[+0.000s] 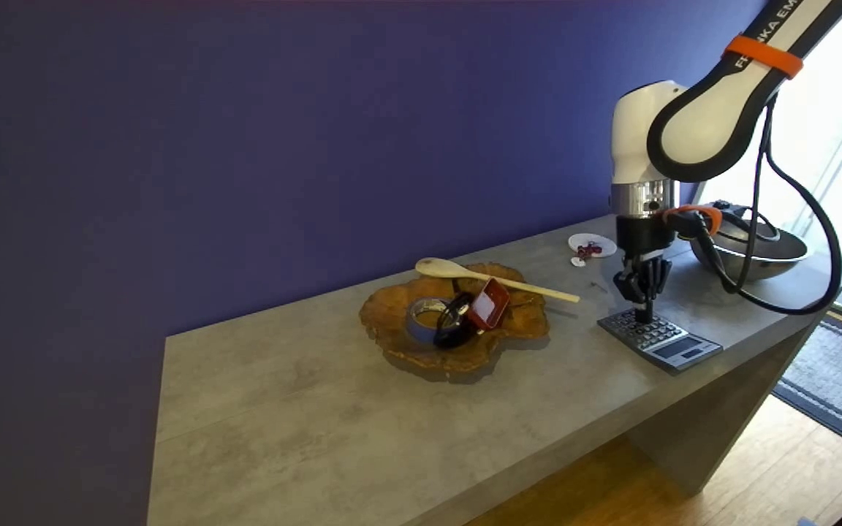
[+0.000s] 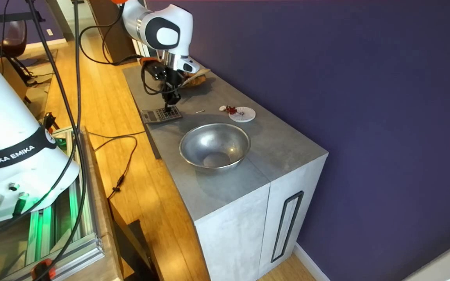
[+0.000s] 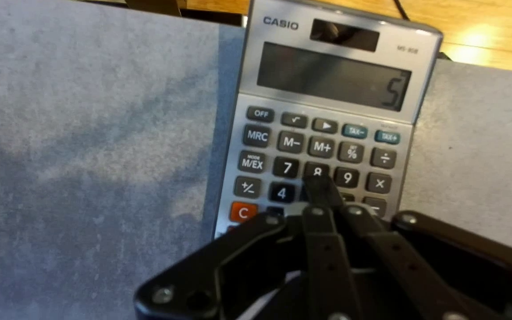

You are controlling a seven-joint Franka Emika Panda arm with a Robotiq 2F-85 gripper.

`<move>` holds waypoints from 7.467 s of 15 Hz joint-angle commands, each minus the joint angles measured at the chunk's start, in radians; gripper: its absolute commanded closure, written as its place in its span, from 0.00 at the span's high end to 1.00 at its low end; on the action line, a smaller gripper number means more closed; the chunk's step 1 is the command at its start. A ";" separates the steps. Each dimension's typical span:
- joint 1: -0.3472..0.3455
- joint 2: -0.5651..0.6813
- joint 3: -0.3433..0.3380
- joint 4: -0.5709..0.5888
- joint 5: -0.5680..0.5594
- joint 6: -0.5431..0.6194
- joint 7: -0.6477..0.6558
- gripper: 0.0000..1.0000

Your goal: Press four buttons on the calculator

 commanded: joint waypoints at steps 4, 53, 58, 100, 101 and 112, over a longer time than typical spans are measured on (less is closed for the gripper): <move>-0.009 -0.050 0.018 -0.020 0.018 0.021 -0.011 0.00; 0.019 0.088 -0.010 0.090 -0.021 0.040 0.021 0.00; 0.013 0.106 -0.005 0.094 -0.006 0.060 0.018 0.00; -0.027 -0.339 0.066 -0.286 0.136 0.171 0.011 0.99; -0.021 -0.372 0.067 -0.304 0.131 0.168 0.020 1.00; 0.009 -0.574 0.069 -0.351 0.107 0.015 0.053 1.00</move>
